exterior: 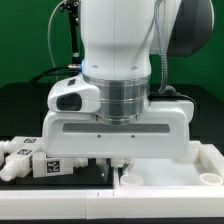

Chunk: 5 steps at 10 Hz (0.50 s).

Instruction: Assemble square table

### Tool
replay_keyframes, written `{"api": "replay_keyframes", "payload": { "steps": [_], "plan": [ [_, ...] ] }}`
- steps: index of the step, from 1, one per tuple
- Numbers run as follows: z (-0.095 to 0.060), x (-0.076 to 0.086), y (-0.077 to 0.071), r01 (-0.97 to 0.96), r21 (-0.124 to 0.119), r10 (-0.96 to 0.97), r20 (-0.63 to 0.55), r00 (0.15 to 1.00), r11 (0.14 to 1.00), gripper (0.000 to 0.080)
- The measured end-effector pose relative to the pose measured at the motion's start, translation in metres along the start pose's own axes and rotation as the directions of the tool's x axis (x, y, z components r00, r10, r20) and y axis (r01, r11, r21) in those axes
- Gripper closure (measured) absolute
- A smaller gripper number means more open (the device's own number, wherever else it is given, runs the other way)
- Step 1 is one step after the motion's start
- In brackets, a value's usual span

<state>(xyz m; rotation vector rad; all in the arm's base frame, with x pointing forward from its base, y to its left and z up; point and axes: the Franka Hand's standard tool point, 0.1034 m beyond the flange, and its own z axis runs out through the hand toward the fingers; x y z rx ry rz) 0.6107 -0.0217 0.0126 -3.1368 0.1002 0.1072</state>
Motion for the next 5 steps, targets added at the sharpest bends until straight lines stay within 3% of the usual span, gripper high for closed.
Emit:
{"api": "replay_keyframes", "payload": {
  "steps": [4,5],
  "plan": [
    [-0.0002,-0.0011,0.0026,-0.002,-0.009,0.002,0.004,1.0,1.0,0.0742],
    [-0.0003,-0.0016,0.0071,-0.007,-0.013,0.008,0.005,1.0,1.0,0.0672]
  ]
}}
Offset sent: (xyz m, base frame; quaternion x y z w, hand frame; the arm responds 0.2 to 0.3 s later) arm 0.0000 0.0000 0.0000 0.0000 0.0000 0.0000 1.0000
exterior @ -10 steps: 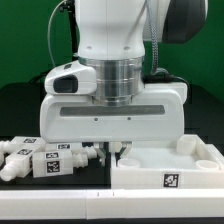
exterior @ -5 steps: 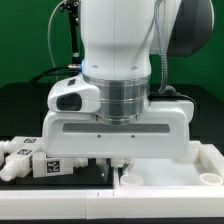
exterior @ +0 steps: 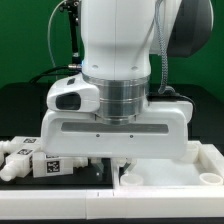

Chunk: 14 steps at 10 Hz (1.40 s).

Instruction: Assemble square table

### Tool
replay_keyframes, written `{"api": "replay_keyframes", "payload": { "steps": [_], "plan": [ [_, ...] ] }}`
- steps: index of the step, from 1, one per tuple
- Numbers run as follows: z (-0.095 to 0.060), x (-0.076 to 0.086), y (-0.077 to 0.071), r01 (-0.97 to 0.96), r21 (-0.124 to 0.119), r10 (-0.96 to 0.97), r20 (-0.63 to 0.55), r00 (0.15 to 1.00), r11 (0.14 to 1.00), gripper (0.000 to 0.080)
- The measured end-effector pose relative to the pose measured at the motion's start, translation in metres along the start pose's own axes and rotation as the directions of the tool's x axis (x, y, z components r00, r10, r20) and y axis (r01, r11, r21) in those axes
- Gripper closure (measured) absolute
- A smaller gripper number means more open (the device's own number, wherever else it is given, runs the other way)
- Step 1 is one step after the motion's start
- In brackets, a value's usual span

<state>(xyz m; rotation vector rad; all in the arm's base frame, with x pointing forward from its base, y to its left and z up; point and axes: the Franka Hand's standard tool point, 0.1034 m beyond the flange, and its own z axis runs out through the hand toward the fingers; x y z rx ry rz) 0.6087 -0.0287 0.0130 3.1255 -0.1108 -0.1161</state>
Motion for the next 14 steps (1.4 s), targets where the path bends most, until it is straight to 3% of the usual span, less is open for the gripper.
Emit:
{"api": "replay_keyframes", "payload": {
  "steps": [1,2,4,6,9,12,14],
  "plan": [
    [-0.001,-0.001,0.005,-0.005,-0.004,0.005,0.004,1.0,1.0,0.0453],
    [-0.012,-0.001,0.008,0.027,0.0,-0.027,0.012,1.0,1.0,0.0453],
    [-0.036,-0.005,0.013,0.035,0.012,-0.035,-0.005,0.999,0.999,0.0204],
    [-0.03,-0.007,0.012,0.035,0.01,-0.035,0.003,0.999,0.999,0.0157],
    [-0.03,-0.007,0.012,0.037,0.01,-0.037,0.004,0.999,0.999,0.0151],
    [-0.049,-0.033,0.022,0.218,0.007,-0.218,-0.033,0.975,0.976,0.0151],
    [-0.046,-0.038,0.021,0.233,0.003,-0.233,-0.043,0.972,0.972,0.0151]
  ]
}}
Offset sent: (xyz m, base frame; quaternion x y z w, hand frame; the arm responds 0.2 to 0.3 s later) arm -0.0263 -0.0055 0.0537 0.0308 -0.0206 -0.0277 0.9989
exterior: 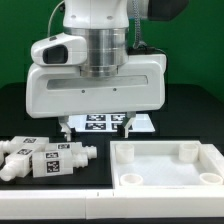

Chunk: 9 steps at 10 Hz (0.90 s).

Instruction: Assemble square table

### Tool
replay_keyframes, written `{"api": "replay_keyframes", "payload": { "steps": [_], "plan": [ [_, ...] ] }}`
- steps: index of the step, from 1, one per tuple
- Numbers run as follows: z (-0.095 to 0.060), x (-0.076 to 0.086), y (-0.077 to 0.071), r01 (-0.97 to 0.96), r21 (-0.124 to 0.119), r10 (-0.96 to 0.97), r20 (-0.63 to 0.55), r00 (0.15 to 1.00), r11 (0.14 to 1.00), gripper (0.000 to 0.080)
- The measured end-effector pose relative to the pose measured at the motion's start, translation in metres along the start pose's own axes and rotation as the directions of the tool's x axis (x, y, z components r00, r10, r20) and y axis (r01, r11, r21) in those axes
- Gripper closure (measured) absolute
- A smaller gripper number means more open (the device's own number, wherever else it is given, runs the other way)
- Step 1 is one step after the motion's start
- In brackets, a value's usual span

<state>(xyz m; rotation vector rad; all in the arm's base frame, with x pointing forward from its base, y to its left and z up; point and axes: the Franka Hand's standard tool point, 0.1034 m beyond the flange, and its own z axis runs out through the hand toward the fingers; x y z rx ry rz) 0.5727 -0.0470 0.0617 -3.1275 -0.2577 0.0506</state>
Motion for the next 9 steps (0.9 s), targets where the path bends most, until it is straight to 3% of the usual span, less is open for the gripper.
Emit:
{"api": "replay_keyframes", "payload": {
  "steps": [3,4,6,7,9],
  "plan": [
    [0.0,0.0,0.002,0.061,-0.001,-0.061,0.0,0.998,0.998,0.0151],
    [-0.003,-0.008,0.012,0.236,-0.015,-0.236,0.0,0.972,0.972,0.0151],
    [-0.008,-0.041,0.045,0.488,-0.026,-0.488,0.001,0.873,0.872,0.0151],
    [-0.008,-0.047,0.055,0.536,-0.029,-0.536,0.005,0.844,0.844,0.0151],
    [-0.007,-0.045,0.052,0.627,-0.033,-0.627,0.019,0.779,0.778,0.0151]
  ]
}}
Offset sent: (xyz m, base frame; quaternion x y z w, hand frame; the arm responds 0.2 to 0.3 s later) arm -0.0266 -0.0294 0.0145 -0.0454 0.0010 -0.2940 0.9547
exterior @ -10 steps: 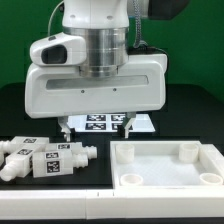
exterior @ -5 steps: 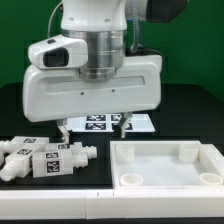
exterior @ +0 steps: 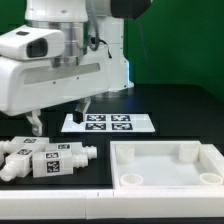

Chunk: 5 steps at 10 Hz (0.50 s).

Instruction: Assemble square table

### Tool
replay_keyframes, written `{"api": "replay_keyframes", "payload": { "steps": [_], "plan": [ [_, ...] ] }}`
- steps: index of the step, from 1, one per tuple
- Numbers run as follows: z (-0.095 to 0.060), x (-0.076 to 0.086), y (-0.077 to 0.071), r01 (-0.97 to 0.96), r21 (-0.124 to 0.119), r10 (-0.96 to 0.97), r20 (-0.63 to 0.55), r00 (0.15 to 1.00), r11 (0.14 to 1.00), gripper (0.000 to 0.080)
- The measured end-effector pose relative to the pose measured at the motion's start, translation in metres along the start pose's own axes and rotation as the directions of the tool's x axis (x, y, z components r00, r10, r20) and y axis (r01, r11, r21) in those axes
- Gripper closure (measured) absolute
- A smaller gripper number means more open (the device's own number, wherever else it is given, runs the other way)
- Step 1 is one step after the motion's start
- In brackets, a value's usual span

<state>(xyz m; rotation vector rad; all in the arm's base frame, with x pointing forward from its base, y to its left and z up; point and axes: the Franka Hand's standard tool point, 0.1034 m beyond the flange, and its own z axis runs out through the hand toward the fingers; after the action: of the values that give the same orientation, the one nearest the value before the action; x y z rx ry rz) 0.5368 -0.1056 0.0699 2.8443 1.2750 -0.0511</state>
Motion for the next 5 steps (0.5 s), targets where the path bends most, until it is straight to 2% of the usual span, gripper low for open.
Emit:
{"api": "replay_keyframes", "payload": {
  "steps": [3,4,5],
  "plan": [
    [0.001,-0.006,0.003,0.155,-0.01,-0.155,0.006,0.988,0.988,0.0151],
    [0.006,-0.03,0.007,0.212,-0.053,-0.212,0.002,0.977,0.976,0.0151],
    [0.018,-0.063,0.001,0.17,-0.036,-0.17,0.016,0.985,0.985,0.0151]
  ]
}}
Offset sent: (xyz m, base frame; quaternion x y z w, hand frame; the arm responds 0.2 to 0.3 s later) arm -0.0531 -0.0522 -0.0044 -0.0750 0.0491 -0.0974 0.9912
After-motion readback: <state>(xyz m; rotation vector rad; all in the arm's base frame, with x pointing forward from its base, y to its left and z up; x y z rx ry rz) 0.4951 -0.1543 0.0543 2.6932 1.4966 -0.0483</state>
